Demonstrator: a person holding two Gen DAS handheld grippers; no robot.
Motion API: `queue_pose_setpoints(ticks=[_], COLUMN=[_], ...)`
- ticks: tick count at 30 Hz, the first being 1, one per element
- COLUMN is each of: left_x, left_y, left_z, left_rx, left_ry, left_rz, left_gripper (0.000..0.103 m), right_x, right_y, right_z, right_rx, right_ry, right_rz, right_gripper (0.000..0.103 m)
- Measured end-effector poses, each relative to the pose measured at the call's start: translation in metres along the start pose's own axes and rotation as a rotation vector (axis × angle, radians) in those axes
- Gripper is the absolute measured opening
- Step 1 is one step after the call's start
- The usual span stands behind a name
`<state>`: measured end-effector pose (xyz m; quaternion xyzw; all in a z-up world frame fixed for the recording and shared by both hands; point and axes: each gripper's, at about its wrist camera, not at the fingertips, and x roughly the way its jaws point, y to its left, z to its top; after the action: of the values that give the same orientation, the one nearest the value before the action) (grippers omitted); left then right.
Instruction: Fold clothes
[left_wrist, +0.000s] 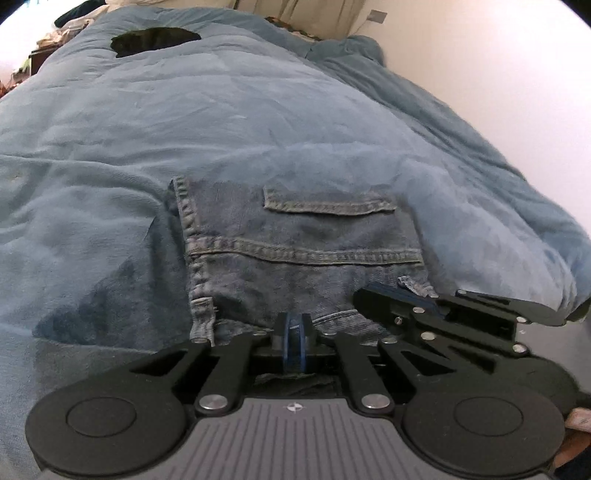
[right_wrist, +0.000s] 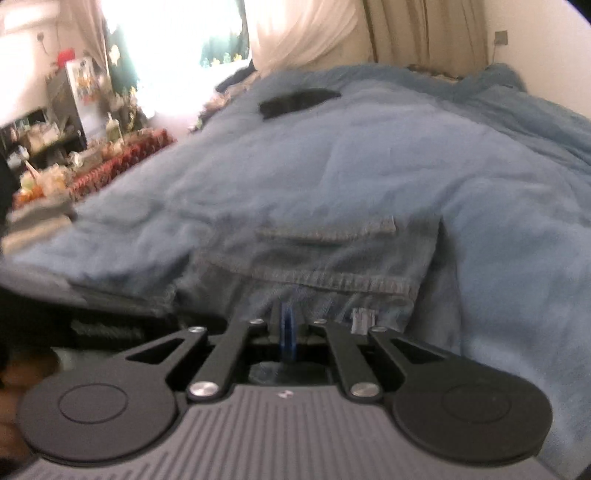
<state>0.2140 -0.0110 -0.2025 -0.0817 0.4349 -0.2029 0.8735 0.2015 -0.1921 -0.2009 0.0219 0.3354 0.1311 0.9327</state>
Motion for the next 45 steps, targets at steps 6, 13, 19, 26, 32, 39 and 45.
queue_pose_setpoints(ticks=[6, 13, 19, 26, 32, 39, 45], left_x=[-0.007, -0.020, -0.036, -0.035, -0.008, -0.017, -0.042], left_y=[0.018, 0.010, 0.008, -0.006, 0.003, 0.011, 0.003], left_z=[-0.012, -0.019, -0.026, -0.013, -0.023, -0.032, -0.037], left_rx=[-0.019, 0.036, 0.025, -0.010, -0.024, -0.032, -0.011], left_ry=[0.007, -0.018, -0.024, -0.058, 0.002, 0.023, 0.002], left_rz=[-0.030, 0.029, 0.028, -0.041, -0.035, -0.057, 0.005], left_gripper=[0.003, 0.003, 0.003, 0.004, 0.004, 0.004, 0.044], right_x=[-0.010, -0.033, -0.053, -0.053, -0.019, -0.044, -0.100], right_y=[-0.008, -0.006, -0.007, 0.019, 0.022, 0.014, 0.001], right_z=[-0.016, -0.030, -0.028, -0.009, -0.029, -0.034, -0.024], right_rx=[-0.040, -0.085, -0.059, -0.079, -0.081, -0.057, -0.079], right_ry=[-0.009, 0.005, 0.008, -0.069, 0.015, 0.036, -0.049], right_rz=[0.006, -0.008, -0.024, 0.026, 0.022, 0.054, 0.005], right_gripper=[0.000, 0.000, 0.003, 0.005, 0.003, 0.004, 0.026])
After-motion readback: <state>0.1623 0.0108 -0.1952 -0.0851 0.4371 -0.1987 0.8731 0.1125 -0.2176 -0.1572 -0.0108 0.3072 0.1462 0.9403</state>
